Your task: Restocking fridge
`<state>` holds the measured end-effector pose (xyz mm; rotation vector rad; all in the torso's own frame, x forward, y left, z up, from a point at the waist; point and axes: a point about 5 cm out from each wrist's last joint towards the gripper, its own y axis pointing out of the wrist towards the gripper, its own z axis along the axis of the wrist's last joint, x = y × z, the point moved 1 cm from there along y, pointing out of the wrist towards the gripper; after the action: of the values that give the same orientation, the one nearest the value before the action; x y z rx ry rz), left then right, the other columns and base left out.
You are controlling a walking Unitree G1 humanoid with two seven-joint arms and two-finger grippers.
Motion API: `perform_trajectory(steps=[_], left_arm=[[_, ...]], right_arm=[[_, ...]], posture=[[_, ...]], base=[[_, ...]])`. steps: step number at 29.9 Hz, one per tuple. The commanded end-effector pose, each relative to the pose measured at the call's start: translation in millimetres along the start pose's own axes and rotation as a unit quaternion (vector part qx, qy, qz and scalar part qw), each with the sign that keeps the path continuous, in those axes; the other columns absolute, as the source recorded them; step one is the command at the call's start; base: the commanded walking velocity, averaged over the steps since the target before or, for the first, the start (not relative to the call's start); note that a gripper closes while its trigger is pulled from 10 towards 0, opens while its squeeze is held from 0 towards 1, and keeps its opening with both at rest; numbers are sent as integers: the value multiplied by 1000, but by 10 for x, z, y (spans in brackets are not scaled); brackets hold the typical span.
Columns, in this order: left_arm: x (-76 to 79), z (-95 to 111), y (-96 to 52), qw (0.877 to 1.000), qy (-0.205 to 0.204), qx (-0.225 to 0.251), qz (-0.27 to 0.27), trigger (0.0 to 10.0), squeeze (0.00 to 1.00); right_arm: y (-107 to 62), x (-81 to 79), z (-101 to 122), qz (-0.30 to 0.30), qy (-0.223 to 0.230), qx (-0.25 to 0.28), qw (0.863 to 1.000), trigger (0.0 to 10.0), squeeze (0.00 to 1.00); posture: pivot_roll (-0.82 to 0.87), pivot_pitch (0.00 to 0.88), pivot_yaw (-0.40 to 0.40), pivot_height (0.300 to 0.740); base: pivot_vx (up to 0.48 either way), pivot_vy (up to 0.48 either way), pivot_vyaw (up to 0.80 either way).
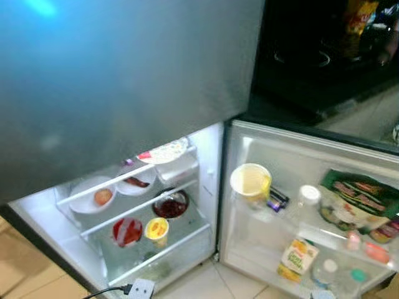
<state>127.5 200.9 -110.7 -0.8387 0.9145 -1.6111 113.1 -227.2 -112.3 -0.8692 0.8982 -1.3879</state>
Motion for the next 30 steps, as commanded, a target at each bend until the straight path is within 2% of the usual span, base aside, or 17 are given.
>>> perform_trajectory(steps=[1,8,19,28,30], left_arm=[[13,-77,-11,1000,-2,-15,-4,10000,0],[30,-115,-15,1000,-6,-19,-6,10000,0],[17,-155,-25,1000,-21,-23,4,10000,0],[36,-151,-21,1000,-14,-24,-5,10000,0],[51,-154,-18,1000,-11,-25,-9,10000,0]], right_arm=[[5,-2,26,-1,5,4,1000,10000,0],[5,-11,17,1,13,4,1000,10000,0],[10,-45,3,6,22,2,1000,10000,0],[8,-22,21,0,23,7,1000,10000,0],[6,-13,19,-1,24,7,1000,10000,0]], posture=[[-26,0,4,740],[-26,0,5,740],[-24,0,5,740],[-27,0,5,740],[-28,0,6,740]], base=[[0,-480,0],[0,-480,0],[0,0,-555],[0,0,0],[0,-396,0]])
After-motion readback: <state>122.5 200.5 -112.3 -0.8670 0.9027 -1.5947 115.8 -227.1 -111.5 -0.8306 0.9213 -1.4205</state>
